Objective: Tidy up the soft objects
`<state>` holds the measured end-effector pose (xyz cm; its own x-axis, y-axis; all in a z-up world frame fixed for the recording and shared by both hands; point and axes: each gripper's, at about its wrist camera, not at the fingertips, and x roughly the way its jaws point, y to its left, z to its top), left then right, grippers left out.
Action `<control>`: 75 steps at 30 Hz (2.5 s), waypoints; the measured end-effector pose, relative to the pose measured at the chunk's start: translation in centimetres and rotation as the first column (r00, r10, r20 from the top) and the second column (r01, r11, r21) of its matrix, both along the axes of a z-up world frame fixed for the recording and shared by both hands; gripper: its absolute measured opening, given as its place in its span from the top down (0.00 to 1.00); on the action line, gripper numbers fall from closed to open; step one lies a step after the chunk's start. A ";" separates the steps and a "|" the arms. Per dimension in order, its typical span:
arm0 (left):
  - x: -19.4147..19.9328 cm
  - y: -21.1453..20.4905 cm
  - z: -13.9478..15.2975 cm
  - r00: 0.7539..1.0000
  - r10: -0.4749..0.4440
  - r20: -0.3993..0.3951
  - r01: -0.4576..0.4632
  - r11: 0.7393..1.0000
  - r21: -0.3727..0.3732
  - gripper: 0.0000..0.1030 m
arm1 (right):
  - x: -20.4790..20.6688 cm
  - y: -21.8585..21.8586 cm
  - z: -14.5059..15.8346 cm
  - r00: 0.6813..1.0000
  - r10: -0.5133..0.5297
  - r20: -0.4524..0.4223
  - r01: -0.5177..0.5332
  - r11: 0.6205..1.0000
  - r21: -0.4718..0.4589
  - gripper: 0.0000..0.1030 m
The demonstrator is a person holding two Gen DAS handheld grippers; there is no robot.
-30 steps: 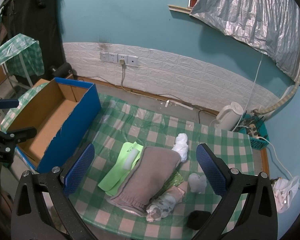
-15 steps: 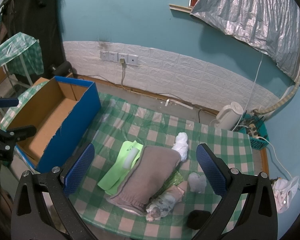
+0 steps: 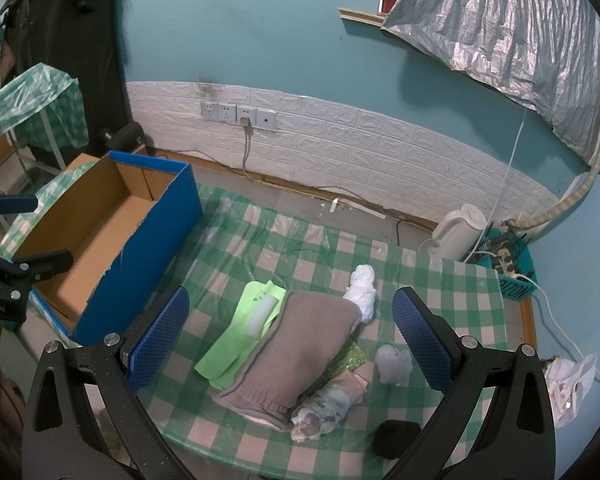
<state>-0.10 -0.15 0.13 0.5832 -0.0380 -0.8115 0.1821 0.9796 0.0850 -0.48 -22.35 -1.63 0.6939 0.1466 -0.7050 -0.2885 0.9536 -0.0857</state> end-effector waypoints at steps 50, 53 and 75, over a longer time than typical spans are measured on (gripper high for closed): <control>2.2 -12.3 -4.5 0.974 -0.148 -0.171 0.153 0.988 0.019 0.04 | -0.3 -12.5 -6.6 0.948 -0.267 -0.172 0.264 0.964 -0.040 0.01; 2.3 -13.5 -5.0 0.970 -0.159 -0.184 0.166 0.986 0.023 0.04 | -0.5 -13.6 -7.6 0.938 -0.289 -0.193 0.286 0.957 -0.047 0.01; 3.0 -18.5 -11.6 0.933 -0.181 -0.311 0.213 0.974 0.074 0.04 | -0.9 -17.0 -16.1 0.861 -0.338 -0.381 0.330 0.940 -0.087 0.06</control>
<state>2.86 -18.68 -11.45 0.3013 -0.0327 -0.9530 0.4034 0.9099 0.0963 -1.42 -39.33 -17.68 0.3730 -0.0605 -0.9259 0.0332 0.9981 -0.0518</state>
